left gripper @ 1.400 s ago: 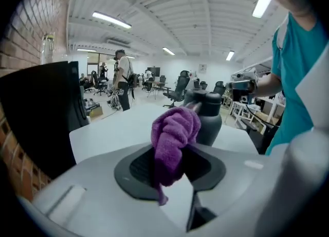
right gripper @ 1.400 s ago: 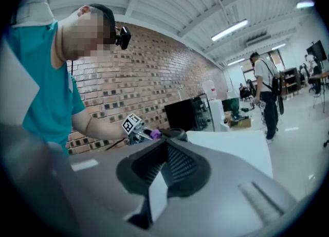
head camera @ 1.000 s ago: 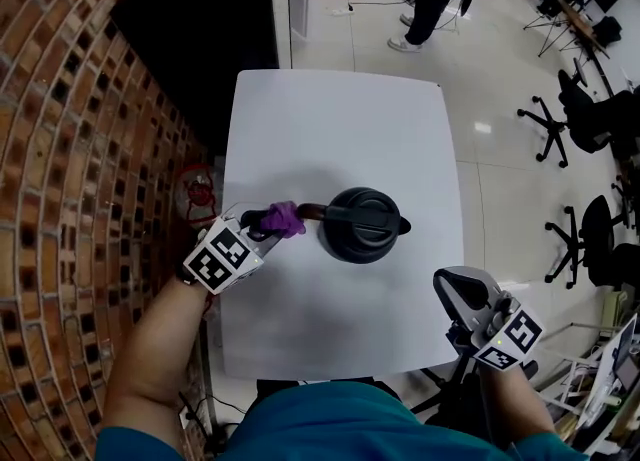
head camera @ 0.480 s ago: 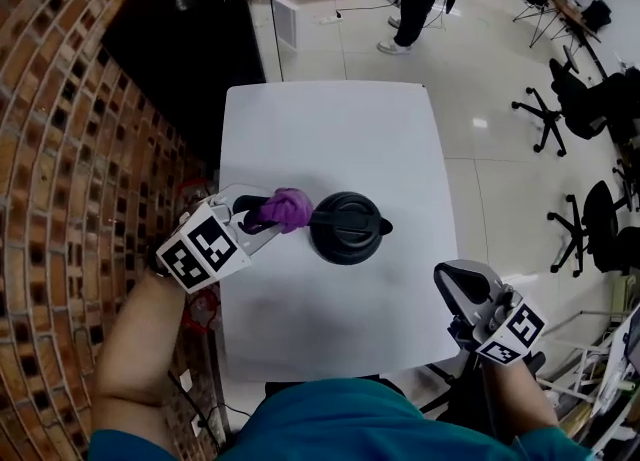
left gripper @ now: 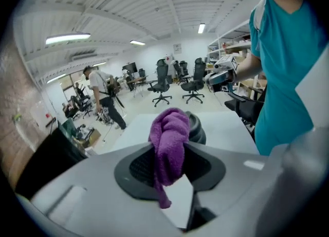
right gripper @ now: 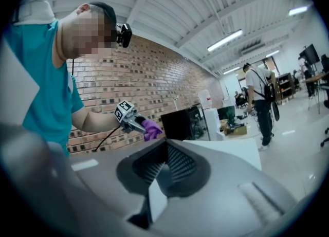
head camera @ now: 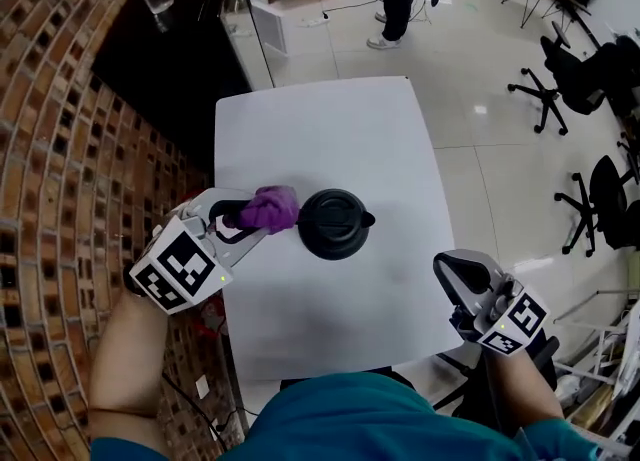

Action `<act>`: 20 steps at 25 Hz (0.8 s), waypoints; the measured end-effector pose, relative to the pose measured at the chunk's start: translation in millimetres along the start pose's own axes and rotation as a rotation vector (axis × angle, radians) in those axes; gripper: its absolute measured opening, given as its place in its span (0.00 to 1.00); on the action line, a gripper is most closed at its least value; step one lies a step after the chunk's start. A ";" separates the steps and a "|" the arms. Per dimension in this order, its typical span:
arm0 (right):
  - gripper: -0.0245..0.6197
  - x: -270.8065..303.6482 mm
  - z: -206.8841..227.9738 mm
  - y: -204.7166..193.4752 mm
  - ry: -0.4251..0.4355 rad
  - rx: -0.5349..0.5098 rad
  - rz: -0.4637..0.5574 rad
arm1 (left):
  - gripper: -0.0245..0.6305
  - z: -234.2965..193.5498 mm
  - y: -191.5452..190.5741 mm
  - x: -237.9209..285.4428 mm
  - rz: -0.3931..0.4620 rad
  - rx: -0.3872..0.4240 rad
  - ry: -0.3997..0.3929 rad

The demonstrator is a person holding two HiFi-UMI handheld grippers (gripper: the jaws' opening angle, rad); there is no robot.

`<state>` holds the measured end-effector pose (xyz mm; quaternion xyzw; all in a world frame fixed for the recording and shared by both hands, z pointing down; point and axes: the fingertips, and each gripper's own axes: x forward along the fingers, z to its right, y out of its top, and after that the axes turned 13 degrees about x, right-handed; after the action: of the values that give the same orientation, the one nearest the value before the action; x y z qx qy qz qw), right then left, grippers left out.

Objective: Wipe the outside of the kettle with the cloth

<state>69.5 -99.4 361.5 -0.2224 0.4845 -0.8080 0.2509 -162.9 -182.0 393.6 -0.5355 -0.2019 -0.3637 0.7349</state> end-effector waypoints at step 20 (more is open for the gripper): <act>0.04 -65.1 22.8 16.1 -0.045 0.022 0.143 | 0.22 38.2 31.1 30.7 -0.446 0.224 -0.433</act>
<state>136.8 -80.8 349.4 -0.2025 0.4846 -0.7879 0.3214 -116.0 -151.0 407.9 -0.4587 -0.5046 -0.3690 0.6315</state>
